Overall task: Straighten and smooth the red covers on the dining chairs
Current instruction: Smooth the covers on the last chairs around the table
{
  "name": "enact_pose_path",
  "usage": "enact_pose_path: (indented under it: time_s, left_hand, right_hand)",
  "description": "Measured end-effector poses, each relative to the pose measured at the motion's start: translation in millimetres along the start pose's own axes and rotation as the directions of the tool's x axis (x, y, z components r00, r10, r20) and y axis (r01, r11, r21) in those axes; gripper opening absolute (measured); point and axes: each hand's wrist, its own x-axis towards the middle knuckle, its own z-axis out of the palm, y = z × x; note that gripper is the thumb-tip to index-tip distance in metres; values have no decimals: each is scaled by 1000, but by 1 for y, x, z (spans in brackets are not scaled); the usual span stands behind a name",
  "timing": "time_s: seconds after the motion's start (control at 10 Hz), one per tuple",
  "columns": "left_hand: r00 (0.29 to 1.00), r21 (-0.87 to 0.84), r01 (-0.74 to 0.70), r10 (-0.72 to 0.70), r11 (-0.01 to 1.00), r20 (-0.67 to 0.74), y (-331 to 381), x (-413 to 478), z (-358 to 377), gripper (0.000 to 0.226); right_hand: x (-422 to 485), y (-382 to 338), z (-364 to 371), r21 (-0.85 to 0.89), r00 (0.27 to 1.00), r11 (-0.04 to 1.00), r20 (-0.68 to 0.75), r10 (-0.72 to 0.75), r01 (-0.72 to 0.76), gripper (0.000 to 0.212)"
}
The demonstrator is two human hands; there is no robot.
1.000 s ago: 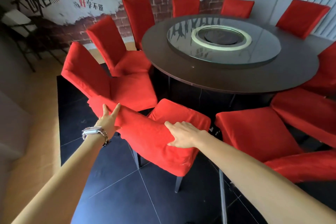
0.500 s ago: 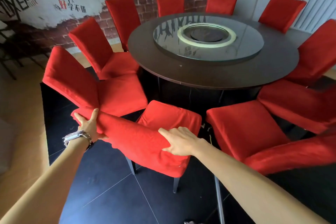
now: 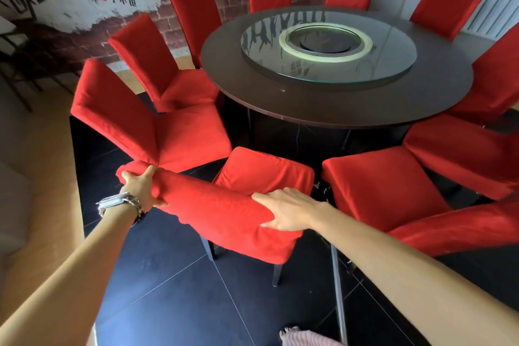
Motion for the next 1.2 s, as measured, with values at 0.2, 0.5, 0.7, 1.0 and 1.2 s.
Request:
enact_pose_path:
  time_s: [0.2,0.5,0.7,1.0,1.2]
  left_hand:
    - [993,202,-105,114,974,-32,25,-16,-12,87]
    - [992,176,-125,126,976,8,10,-45,-7,89]
    - [999,-133,32,-35,991,-23,3,-65,18,88]
    - [992,-200,13,-38,980,-122,8,-100,45,50]
    - [992,-134,-4,-14,991,-129,24,-100,53,39]
  right_hand:
    - [-21,40,-21,-78,997,995,43,66,-62,75]
    - [-66,50,-5,-94,997,993,-52,65,-69,71]
    - [-86,35,17,-29,991,996,-98,87,-90,58]
    - [-123,27,24,-64,988,987,-59,144,-148,51]
    - [-134,31,18,-138,978,968,-39,206,-209,52]
